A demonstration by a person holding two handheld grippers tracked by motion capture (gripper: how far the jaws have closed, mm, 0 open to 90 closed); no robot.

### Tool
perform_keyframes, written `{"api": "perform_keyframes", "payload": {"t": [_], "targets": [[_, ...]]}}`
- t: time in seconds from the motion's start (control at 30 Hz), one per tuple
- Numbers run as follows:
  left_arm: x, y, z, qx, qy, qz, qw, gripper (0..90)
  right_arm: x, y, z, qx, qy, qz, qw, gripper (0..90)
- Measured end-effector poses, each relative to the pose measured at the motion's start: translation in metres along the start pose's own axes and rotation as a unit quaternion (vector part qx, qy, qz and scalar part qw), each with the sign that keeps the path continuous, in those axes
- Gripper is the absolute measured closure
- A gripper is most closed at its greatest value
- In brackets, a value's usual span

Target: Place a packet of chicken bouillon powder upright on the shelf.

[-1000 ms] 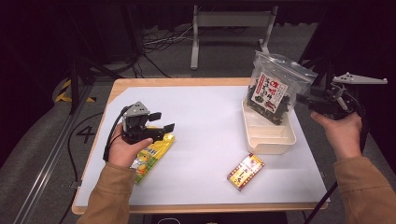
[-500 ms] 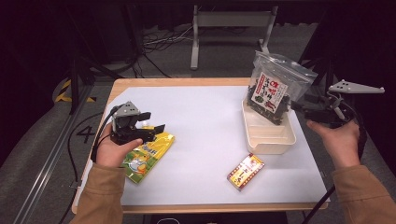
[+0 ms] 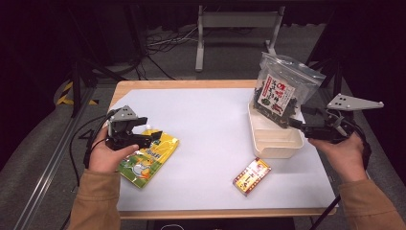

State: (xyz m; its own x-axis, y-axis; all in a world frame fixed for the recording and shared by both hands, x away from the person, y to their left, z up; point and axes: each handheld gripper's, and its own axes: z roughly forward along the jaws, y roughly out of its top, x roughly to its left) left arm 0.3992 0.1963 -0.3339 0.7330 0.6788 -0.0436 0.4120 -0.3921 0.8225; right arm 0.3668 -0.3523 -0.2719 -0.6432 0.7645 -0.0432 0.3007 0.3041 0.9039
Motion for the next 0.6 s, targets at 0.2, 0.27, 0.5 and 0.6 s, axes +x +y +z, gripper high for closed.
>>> {"api": "perform_keyframes", "payload": {"t": [0.2,0.27,0.5,0.6], "targets": [[-0.001,-0.001,-0.006,0.001,0.004,0.02,0.9998,25.2,0.013,-0.004,0.003,0.011,0.013,-0.026,0.9995,29.7],[0.001,-0.003,-0.007,0.003,0.006,0.018,0.9998,25.3,0.015,-0.007,0.004,0.007,0.02,-0.026,0.9994,29.7],[0.01,-0.012,-0.01,0.015,0.013,-0.005,0.9998,25.2,0.021,-0.013,0.011,0.009,0.035,-0.022,0.9991,29.3],[0.018,-0.017,-0.009,0.02,0.018,-0.018,0.9995,25.0,0.024,-0.016,0.013,0.009,0.042,-0.024,0.9988,27.2]]}}
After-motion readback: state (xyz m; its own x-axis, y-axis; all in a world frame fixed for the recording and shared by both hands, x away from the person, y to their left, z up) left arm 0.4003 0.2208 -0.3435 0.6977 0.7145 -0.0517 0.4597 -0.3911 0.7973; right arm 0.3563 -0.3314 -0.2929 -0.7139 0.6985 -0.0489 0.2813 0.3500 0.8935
